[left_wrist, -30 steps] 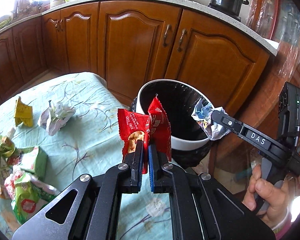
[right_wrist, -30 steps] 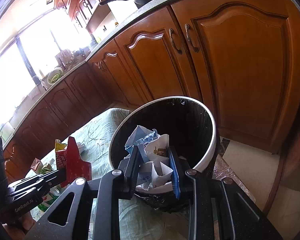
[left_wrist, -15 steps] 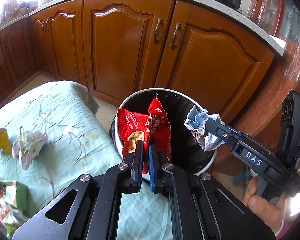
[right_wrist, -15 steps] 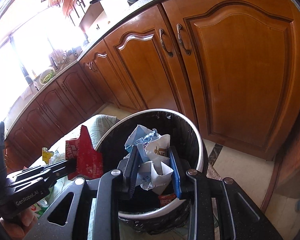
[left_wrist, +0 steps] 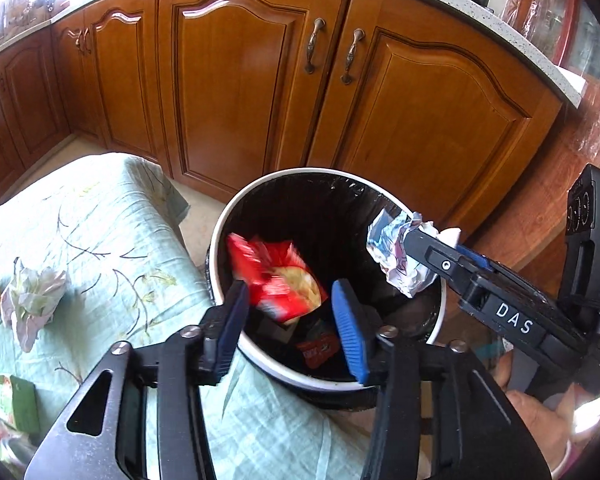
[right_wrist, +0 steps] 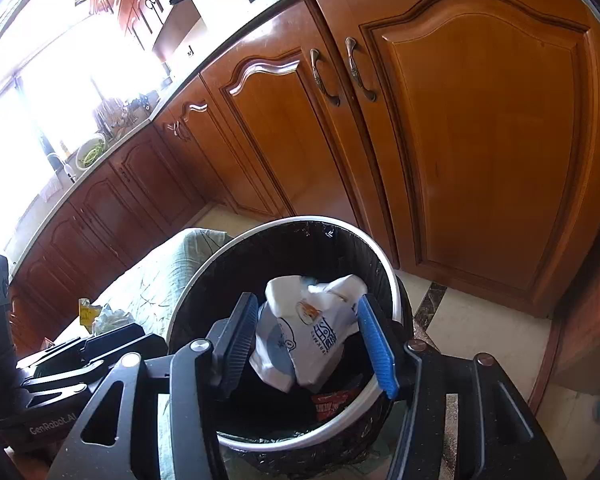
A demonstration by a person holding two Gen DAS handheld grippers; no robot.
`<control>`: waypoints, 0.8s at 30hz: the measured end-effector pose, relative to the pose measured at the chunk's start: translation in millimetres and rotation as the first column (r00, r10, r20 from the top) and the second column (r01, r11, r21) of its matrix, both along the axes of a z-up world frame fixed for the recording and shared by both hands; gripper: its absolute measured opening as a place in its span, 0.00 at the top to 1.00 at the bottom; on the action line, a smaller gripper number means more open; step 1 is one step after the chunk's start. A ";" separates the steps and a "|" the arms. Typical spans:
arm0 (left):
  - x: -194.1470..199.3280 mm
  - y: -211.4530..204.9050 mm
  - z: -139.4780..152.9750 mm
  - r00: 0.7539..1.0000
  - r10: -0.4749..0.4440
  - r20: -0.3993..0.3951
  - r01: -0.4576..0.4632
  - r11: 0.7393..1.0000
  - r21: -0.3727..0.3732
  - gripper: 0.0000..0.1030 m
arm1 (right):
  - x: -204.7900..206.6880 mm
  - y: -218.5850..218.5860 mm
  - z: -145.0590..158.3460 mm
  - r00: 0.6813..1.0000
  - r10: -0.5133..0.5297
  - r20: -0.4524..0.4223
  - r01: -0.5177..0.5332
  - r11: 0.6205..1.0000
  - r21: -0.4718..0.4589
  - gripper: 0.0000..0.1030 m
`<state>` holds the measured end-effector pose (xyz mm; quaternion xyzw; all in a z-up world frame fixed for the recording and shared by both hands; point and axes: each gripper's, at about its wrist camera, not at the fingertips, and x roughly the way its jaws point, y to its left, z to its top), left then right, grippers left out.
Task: Collect trash
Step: 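Carry both held items over the trash bin and open both tools, then move both open tools back over the remaining trash on the table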
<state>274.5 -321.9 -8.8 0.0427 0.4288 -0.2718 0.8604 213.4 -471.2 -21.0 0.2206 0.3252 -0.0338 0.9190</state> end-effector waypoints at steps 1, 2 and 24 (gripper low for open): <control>-1.9 3.6 1.6 1.000 0.002 0.003 -0.002 1.000 -0.007 0.51 | -1.1 0.2 0.9 1.000 -0.002 0.008 0.002 1.000 0.000 0.38; -4.0 7.1 3.5 1.000 0.004 0.006 -0.004 1.000 -0.016 0.51 | -2.7 1.1 2.3 1.000 -0.004 0.014 0.004 1.000 -0.002 0.36; -115.1 167.9 12.0 0.984 0.162 0.072 -0.154 0.982 -0.108 0.47 | -67.6 110.6 -3.5 0.990 0.127 0.054 -0.131 0.986 0.100 0.26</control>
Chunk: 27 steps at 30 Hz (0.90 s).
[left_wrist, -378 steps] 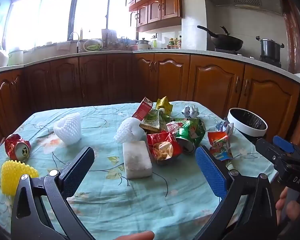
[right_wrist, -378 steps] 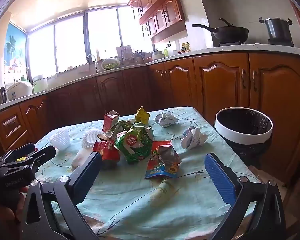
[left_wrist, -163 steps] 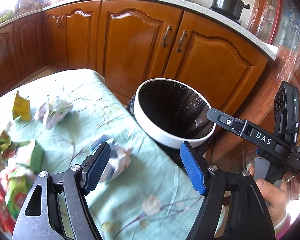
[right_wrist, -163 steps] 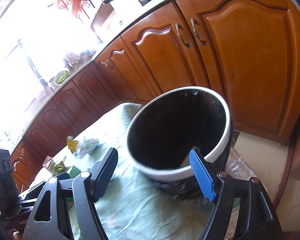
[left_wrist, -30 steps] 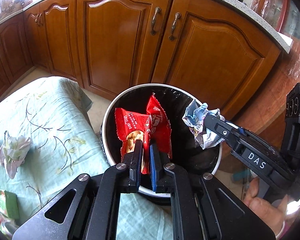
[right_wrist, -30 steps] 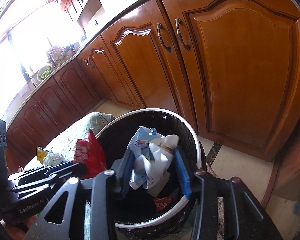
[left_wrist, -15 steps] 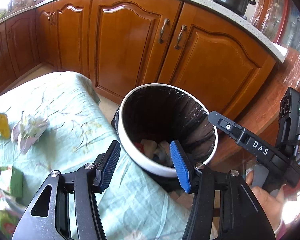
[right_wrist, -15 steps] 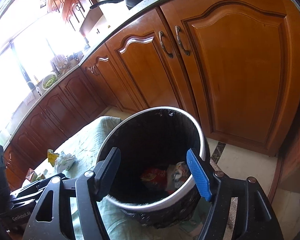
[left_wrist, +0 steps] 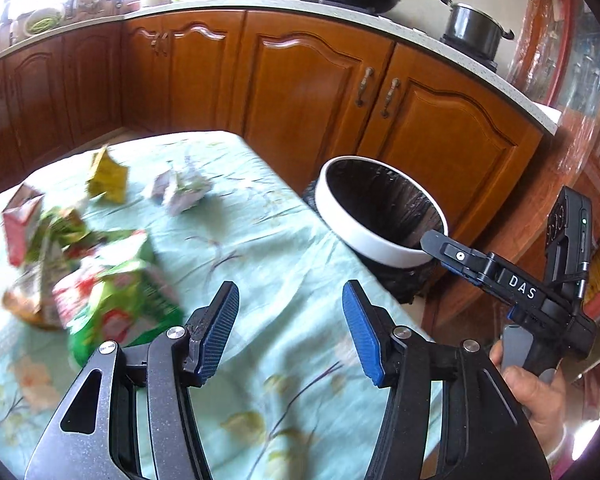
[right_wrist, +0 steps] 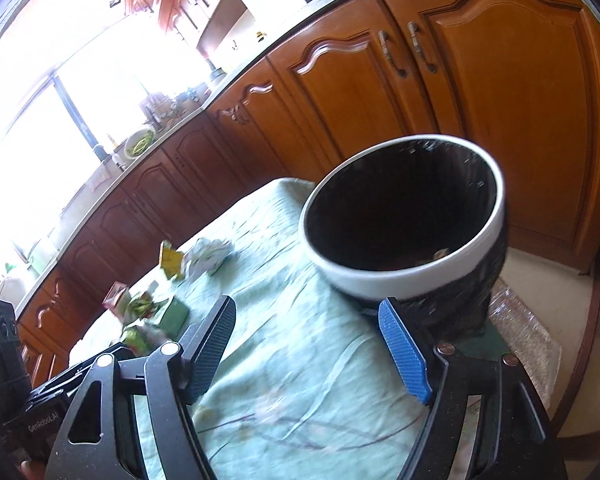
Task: Collect trash
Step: 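Move both open tools back over the remaining trash on the table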
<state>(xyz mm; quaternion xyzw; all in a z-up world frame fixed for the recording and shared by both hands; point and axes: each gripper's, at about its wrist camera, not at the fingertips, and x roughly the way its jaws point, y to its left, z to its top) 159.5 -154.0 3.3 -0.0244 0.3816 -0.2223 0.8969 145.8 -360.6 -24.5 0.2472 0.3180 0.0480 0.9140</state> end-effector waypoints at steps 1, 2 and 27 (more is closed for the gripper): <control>-3.7 10.5 -0.6 1.000 0.014 -0.002 -0.014 1.000 -0.004 0.47 | -2.8 8.0 -0.6 1.000 0.013 -0.001 -0.013 1.000 -0.002 0.26; -6.8 20.0 -1.4 1.000 0.028 -0.004 -0.028 1.000 -0.006 0.47 | -4.1 15.3 -1.3 1.000 0.025 -0.004 -0.025 1.000 -0.007 0.26; -42.9 194.2 -18.8 0.936 0.351 -0.031 -0.353 0.934 -0.060 0.47 | -2.7 186.1 0.5 0.952 0.306 -0.021 -0.306 0.942 -0.141 0.21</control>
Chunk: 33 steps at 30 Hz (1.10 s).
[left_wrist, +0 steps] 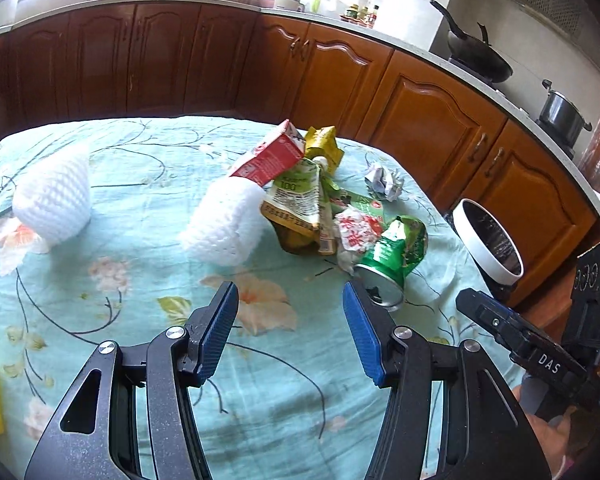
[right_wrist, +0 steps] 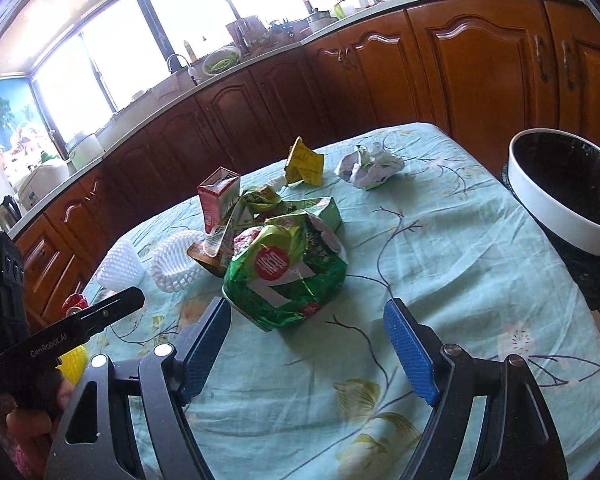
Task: Collect trash
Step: 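Move both open tools back over the remaining trash on the table, then grasp the white foam fruit net with the left tool while the right tool grasps the green crumpled bag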
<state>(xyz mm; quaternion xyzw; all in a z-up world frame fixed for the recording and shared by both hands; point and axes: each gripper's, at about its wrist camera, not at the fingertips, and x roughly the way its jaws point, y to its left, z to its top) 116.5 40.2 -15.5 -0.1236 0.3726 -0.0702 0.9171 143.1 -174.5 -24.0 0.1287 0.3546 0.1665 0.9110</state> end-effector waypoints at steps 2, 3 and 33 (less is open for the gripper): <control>2.9 10.9 -0.2 1.000 0.027 0.001 -0.027 1.000 -0.003 0.47 | 5.4 10.9 2.4 1.000 0.008 0.003 -0.008 1.000 -0.017 0.17; 4.3 16.2 -0.2 0.999 0.040 0.002 -0.040 0.999 -0.003 0.47 | 7.9 17.4 2.9 1.000 0.016 0.006 -0.016 1.000 -0.024 0.16; 45.8 35.2 -21.6 0.998 0.029 -0.053 -0.026 0.998 0.060 0.89 | -0.2 -41.1 -7.0 0.995 -0.094 -0.044 0.093 0.996 -0.012 0.63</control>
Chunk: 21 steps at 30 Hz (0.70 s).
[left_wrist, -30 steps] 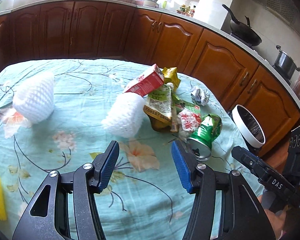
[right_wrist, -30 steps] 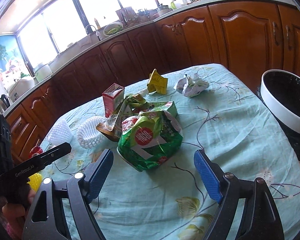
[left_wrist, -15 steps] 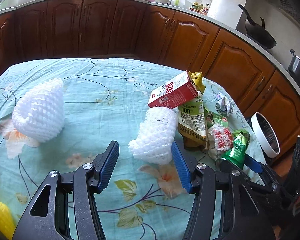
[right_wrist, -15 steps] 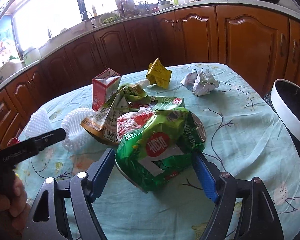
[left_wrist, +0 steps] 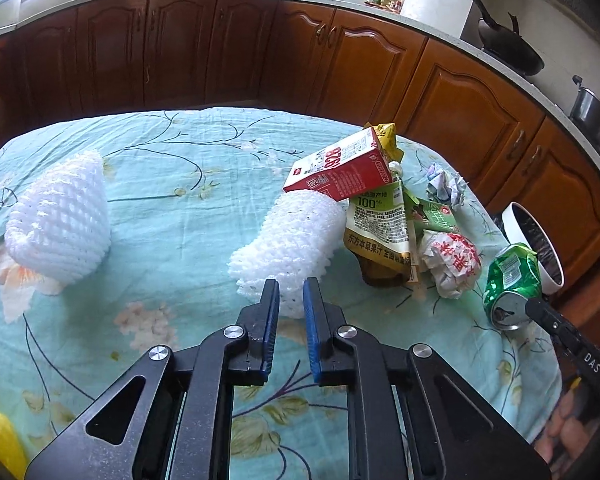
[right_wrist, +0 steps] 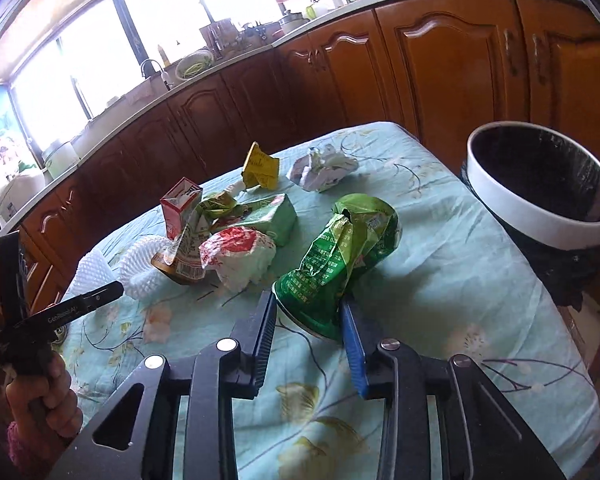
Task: Collect trash
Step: 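Grasp the white foam fruit net with the left tool while the right tool grasps the green crumpled bag, then carry the foam net and green bag over the trash bin and open both tools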
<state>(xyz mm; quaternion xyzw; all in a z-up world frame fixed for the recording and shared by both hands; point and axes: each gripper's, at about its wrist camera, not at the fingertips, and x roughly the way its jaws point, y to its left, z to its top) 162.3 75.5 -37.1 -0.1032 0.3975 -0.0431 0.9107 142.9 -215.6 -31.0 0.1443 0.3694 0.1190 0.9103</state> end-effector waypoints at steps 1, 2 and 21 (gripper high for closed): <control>-3.4 1.0 2.1 1.000 0.002 0.004 -0.002 1.000 -0.008 0.92 | -0.7 -5.3 -3.3 1.000 -0.006 -0.017 0.006 1.000 0.025 0.61; -6.8 2.0 4.5 1.000 0.003 0.008 -0.003 1.000 -0.014 0.93 | -0.7 -11.2 -7.5 0.999 -0.009 -0.037 0.011 0.999 0.053 0.52; -9.0 -20.6 25.6 0.997 -0.001 0.082 -0.010 0.991 0.137 0.57 | 27.1 -68.1 -36.5 0.986 -0.082 -0.148 0.129 0.930 0.345 0.34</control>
